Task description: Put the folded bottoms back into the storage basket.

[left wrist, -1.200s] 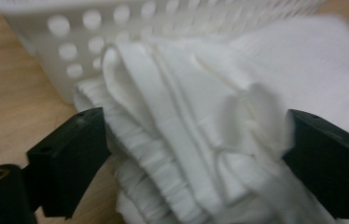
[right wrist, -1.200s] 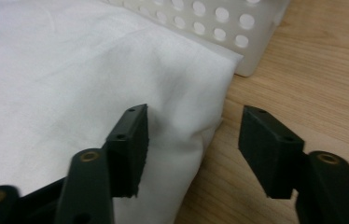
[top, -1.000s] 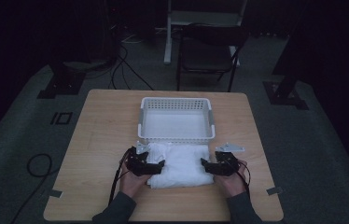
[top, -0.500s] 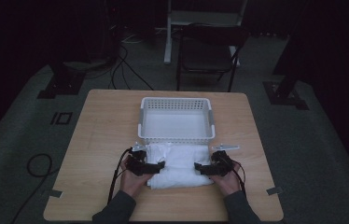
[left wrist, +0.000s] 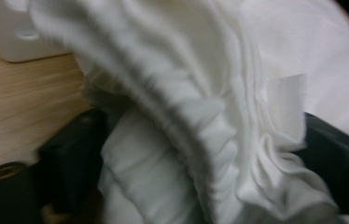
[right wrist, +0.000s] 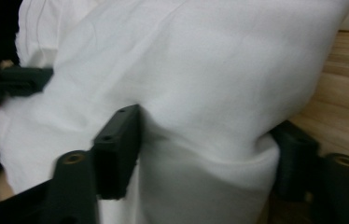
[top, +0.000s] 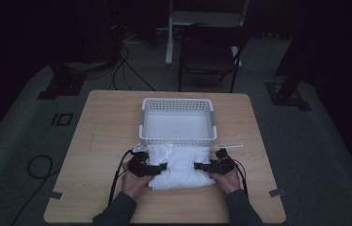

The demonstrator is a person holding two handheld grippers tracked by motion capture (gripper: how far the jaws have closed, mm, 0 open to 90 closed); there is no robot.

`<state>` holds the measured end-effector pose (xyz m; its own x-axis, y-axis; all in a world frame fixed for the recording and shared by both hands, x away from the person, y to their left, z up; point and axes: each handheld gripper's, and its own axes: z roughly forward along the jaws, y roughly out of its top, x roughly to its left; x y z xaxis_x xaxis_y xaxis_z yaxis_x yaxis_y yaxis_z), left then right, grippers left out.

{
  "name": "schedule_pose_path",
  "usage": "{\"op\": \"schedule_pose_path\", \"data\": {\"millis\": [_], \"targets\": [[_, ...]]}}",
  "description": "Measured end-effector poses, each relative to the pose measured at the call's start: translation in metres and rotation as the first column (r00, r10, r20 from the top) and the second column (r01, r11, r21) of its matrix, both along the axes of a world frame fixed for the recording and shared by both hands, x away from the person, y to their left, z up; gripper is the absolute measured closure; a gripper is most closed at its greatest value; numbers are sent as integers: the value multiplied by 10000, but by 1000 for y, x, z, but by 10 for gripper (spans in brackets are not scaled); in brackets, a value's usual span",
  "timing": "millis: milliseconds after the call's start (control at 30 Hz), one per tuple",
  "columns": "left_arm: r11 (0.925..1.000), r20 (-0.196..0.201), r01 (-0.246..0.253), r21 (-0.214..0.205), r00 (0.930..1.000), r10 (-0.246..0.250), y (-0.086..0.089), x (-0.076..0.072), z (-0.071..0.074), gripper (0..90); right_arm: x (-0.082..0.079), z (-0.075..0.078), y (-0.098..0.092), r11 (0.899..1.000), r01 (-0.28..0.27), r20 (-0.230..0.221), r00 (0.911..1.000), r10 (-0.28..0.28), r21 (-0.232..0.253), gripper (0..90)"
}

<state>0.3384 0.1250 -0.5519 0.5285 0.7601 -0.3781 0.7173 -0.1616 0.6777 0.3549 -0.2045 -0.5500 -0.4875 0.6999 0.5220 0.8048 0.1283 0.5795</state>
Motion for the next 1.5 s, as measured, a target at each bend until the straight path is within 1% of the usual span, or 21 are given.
{"op": "schedule_pose_path", "data": {"millis": [67,133,200,267,333,367,467,567,633,733,833,967,1067,1133,1233,1367,1500], "targets": [[9995,-266,189,-259,9995,-195,0,2,1,234,4,0,0,9999,-31,-260,9997,34,143,437],[9975,-640,445,-552,9968,-480,1,6,1,319,6,-1,1,9998,-24,-434,9991,33,211,489],[9965,-640,508,-666,9964,-550,2,6,2,385,5,-1,0,9992,41,-354,9994,-27,387,557],[9967,-515,462,-668,9974,-497,1,2,3,429,1,-1,-1,9990,67,-43,10000,-65,452,612],[9973,-284,401,-619,9987,-419,1,-1,5,460,-4,1,0,9994,13,389,9992,-26,347,650],[9975,-129,382,-597,9992,-390,0,-3,5,469,-6,3,0,9997,-47,681,9977,32,221,662],[9981,162,250,-556,9996,-241,-1,-10,8,499,-15,9,4,9986,-226,1419,9895,290,-468,683],[9997,550,172,-180,9984,-162,-5,-17,15,517,-21,14,9,9950,-268,1924,9803,451,-963,691],[9998,778,181,-31,9968,-178,-7,-21,19,520,-24,17,10,9920,-266,2094,9764,522,-1230,693],[9999,891,157,-15,9959,-155,-8,-23,22,521,-27,22,14,9869,-157,2167,9749,508,-1608,694],[9999,975,133,-70,9952,-126,-8,-26,26,523,-31,26,16,9824,-121,2357,9702,567,-1865,695],[9998,1131,174,-98,9934,-162,-9,-31,34,524,-35,34,15,9820,-123,2551,9650,610,-1886,696],[9996,1308,274,-84,9911,-261,-8,-34,40,523,-39,40,15,9811,-142,2549,9648,641,-1932,697],[9994,1360,321,-106,9902,-303,-8,-36,44,523,-42,44,16,9797,-109,2617,9630,643,-2004,698],[9993,1422,297,-205,9895,-265,-7,-39,48,523,-46,50,16,9785,-108,2778,9582,690,-2059,699],[9996,1691,213,-187,9854,-178,-9,-44,53,523,-50,57,16,9790,-25,2953,9533,639,-2037,699],[9992,1877,195,-348,9821,-127,-8,-48,60,524,-54,64,15,9802,13,3120,9481,618,-1981,699]]}}
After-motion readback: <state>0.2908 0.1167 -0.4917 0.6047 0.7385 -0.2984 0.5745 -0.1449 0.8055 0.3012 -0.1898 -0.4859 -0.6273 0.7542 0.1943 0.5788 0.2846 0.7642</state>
